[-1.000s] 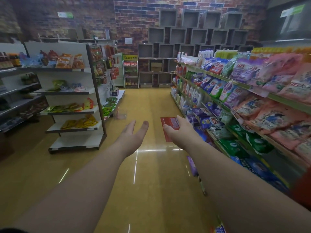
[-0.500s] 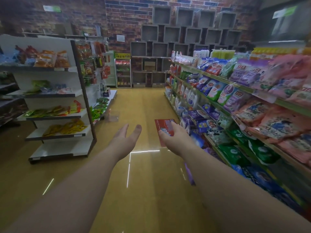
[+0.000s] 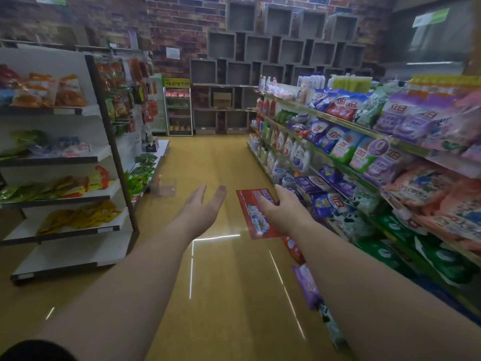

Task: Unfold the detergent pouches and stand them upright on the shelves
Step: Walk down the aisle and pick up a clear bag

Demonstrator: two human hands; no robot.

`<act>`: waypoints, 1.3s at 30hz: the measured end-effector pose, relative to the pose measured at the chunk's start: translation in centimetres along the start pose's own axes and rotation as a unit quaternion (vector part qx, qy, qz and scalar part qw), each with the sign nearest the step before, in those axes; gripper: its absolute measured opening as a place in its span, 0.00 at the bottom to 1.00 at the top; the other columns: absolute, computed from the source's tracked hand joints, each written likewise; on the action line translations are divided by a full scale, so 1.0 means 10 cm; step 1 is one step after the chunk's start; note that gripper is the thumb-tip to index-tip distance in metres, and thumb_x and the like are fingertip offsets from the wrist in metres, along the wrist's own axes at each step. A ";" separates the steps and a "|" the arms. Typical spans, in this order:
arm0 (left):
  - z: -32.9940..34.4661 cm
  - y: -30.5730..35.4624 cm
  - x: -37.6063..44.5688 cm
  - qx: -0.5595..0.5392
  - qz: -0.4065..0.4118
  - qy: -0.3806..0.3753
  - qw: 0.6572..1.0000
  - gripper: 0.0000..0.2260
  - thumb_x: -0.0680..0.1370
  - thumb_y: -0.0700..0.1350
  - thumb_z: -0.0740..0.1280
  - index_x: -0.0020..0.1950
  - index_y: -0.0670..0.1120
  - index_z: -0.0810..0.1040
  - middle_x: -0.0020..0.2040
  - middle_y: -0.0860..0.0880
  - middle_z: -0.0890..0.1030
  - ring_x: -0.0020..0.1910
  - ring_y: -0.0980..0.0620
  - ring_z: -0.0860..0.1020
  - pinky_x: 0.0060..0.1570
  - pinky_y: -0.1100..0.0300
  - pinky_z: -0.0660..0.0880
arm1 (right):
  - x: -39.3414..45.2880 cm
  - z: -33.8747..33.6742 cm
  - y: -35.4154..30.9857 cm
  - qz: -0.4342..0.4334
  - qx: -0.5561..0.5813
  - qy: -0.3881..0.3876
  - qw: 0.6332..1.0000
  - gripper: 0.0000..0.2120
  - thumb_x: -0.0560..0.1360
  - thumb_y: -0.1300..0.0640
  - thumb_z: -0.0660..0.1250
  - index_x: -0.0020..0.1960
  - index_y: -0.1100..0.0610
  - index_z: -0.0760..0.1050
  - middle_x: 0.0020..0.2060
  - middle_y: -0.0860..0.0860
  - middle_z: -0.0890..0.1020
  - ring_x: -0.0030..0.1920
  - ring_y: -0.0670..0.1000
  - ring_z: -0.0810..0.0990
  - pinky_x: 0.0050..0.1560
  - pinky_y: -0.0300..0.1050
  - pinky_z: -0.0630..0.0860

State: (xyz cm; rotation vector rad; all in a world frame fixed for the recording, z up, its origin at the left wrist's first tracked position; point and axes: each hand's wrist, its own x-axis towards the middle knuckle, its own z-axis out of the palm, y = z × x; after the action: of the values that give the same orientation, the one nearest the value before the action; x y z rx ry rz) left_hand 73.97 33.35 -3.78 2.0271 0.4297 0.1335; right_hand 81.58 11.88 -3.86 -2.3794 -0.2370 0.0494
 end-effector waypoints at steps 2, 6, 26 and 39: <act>0.01 -0.10 0.29 -0.010 -0.012 -0.013 1.000 0.47 0.71 0.82 0.54 0.85 0.61 0.53 0.85 0.54 0.55 0.83 0.46 0.57 0.79 0.42 0.56 | 0.23 0.18 0.04 0.015 0.003 -0.009 1.000 0.39 0.78 0.31 0.61 0.83 0.46 0.59 0.78 0.48 0.69 0.72 0.53 0.74 0.57 0.46 0.79; 0.11 -0.23 0.83 -0.014 -0.028 -0.030 0.999 0.47 0.70 0.82 0.54 0.84 0.60 0.53 0.85 0.55 0.55 0.83 0.47 0.57 0.79 0.42 0.57 | 0.89 0.49 0.26 0.038 0.044 -0.033 0.998 0.43 0.69 0.23 0.60 0.79 0.42 0.64 0.71 0.46 0.75 0.65 0.52 0.80 0.60 0.57 0.83; 0.62 0.55 4.31 0.014 -0.038 0.059 0.997 0.46 0.71 0.80 0.59 0.84 0.59 0.55 0.84 0.53 0.59 0.81 0.45 0.62 0.76 0.43 0.62 | 4.78 0.32 0.49 -0.015 -0.004 -0.069 0.997 0.43 0.81 0.34 0.62 0.87 0.51 0.50 0.85 0.49 0.53 0.84 0.52 0.54 0.80 0.60 0.60; 0.31 0.38 6.28 0.029 -0.080 0.069 0.994 0.47 0.72 0.79 0.61 0.85 0.59 0.53 0.84 0.50 0.59 0.80 0.43 0.63 0.75 0.43 0.64 | 6.69 1.10 0.07 -0.031 0.014 -0.102 0.994 0.44 0.80 0.33 0.64 0.87 0.51 0.50 0.86 0.49 0.53 0.84 0.52 0.55 0.81 0.59 0.62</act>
State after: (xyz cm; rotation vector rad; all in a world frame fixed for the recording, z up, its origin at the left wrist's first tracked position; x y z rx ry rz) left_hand 134.21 51.54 -7.49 2.0388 0.6879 0.1660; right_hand 146.24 31.14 -10.24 -2.3371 -0.4049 0.2663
